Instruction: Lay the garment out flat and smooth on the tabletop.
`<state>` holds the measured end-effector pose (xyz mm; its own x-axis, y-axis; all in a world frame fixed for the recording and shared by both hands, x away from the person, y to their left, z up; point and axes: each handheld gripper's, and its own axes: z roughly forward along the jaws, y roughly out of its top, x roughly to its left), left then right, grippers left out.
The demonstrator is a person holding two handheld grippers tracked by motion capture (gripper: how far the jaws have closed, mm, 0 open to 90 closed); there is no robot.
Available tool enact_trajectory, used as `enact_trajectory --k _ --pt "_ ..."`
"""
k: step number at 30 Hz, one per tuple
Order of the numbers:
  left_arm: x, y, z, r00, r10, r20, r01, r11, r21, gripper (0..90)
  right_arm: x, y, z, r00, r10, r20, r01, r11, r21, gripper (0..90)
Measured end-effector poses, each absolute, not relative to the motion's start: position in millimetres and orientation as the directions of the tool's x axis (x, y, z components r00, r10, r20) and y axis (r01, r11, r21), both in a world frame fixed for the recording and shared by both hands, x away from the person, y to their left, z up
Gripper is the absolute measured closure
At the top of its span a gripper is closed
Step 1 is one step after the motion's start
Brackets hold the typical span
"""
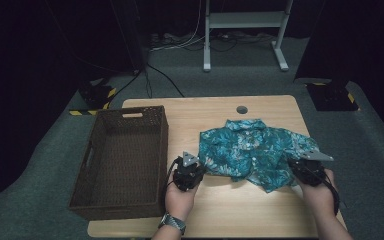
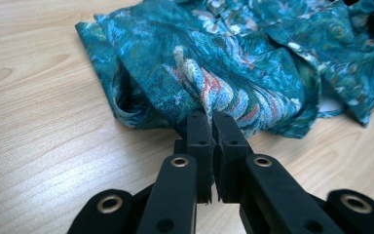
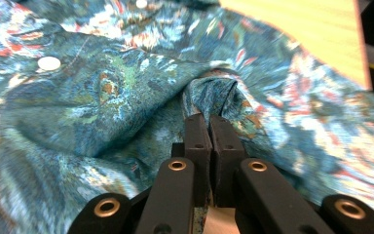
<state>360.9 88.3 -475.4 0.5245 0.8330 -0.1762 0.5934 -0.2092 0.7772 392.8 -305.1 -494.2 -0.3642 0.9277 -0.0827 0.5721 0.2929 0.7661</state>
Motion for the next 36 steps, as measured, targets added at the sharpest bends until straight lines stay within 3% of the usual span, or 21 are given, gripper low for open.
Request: enact_trajectory --k 8,16,23,27,36 --pt "339 89 -464 0.557 0.813 -0.168 0.572 -0.229 0.787 86.2 347 -329 -471 -0.362 0.923 -0.129 0.541 0.321 0.777 86.9" --pt "311 94 -467 0.562 0.808 -0.178 0.588 -0.240 0.772 85.5 309 -352 -483 -0.344 0.933 -0.104 0.585 0.299 0.754 86.7" --pt "302 96 -471 0.545 0.827 -0.135 0.599 -0.272 0.753 84.0 290 -362 -486 -0.333 0.939 -0.082 0.594 0.277 0.755 86.5" --pt "301 94 -478 0.537 0.835 -0.121 0.605 -0.281 0.745 75.5 288 -358 -490 -0.348 0.934 -0.082 0.591 0.286 0.754 83.4" --pt "305 83 -477 0.554 0.827 -0.097 0.585 -0.304 0.752 66.0 287 -339 -496 -0.389 0.920 -0.052 0.584 0.289 0.759 72.3"
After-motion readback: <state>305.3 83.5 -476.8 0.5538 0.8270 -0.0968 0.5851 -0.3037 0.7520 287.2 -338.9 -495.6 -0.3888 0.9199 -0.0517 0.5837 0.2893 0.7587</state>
